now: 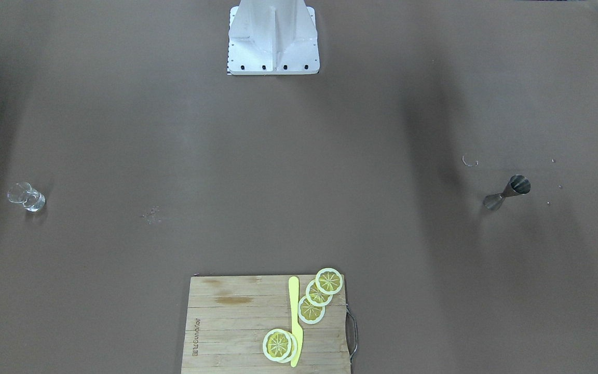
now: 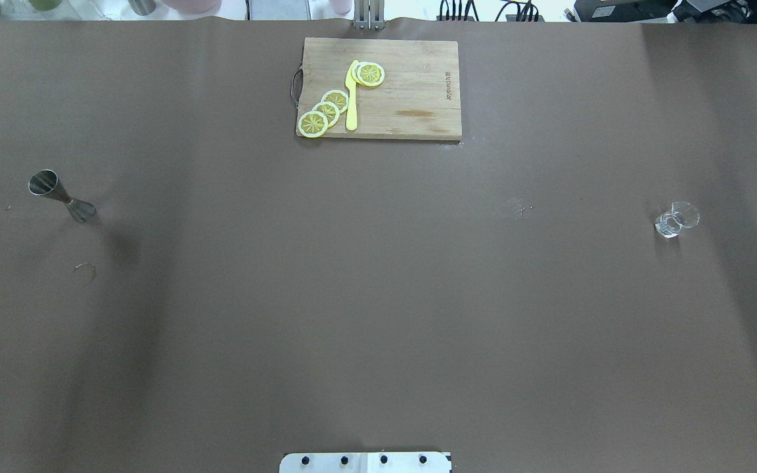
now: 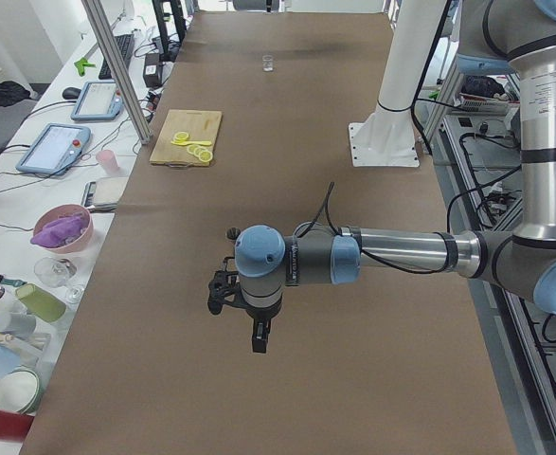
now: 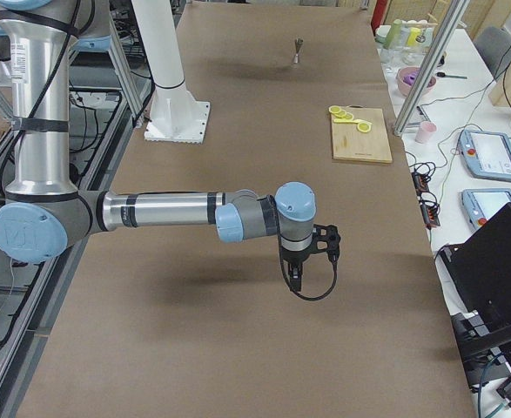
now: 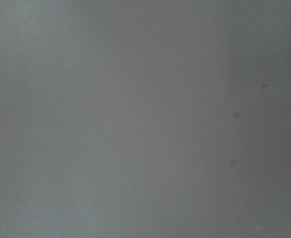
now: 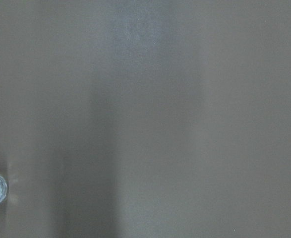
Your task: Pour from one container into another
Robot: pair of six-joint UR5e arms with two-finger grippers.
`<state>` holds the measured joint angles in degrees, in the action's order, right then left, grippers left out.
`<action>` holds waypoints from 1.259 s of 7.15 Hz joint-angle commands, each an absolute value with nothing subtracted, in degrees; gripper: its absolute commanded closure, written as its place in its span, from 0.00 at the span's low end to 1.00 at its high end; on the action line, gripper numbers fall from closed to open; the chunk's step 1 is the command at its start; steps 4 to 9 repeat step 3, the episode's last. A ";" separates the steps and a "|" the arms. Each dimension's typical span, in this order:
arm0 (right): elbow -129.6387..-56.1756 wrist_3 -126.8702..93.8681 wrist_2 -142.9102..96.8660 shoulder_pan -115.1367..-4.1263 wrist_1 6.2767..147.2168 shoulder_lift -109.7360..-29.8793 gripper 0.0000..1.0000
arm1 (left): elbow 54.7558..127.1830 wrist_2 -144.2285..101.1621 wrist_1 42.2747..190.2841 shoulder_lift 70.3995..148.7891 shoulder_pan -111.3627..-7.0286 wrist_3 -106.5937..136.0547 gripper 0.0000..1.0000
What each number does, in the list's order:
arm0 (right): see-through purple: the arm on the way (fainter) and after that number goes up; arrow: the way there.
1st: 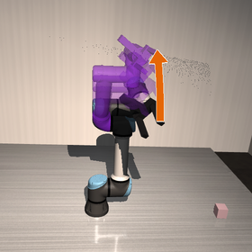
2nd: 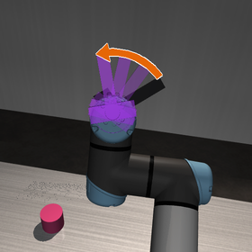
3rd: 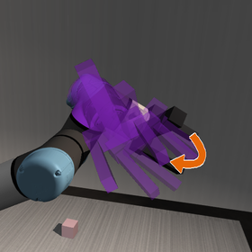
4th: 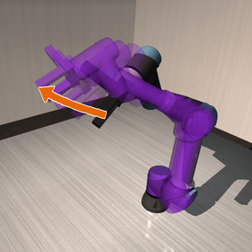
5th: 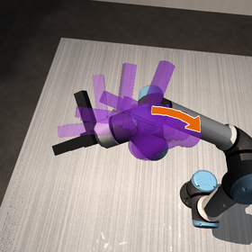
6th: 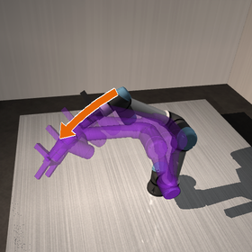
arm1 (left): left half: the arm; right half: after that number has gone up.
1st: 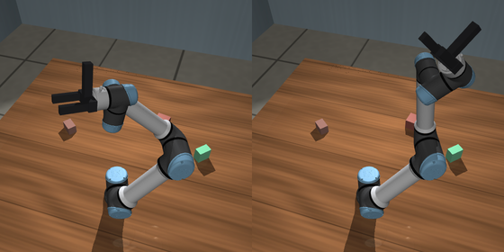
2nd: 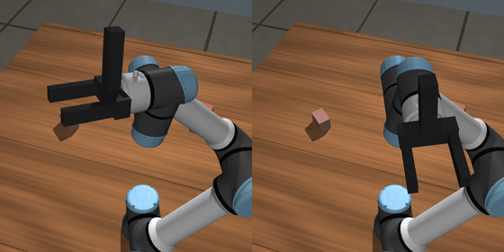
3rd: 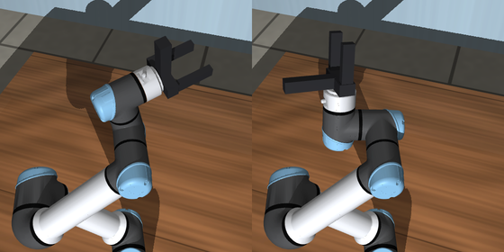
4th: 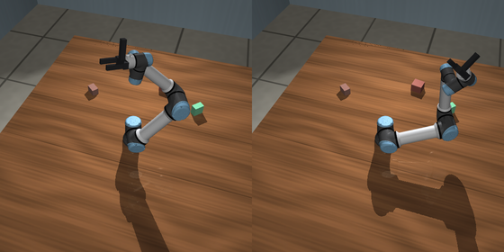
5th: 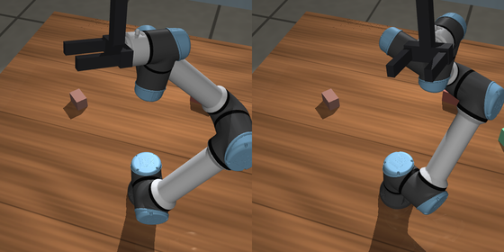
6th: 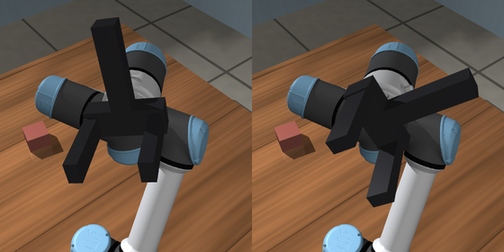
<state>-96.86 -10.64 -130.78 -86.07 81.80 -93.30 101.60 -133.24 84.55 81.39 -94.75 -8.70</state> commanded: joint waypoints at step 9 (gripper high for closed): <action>-97.12 -10.55 -130.96 -87.09 81.74 -93.60 0.00 | 101.69 -133.33 84.64 81.39 -94.75 -8.70 0.02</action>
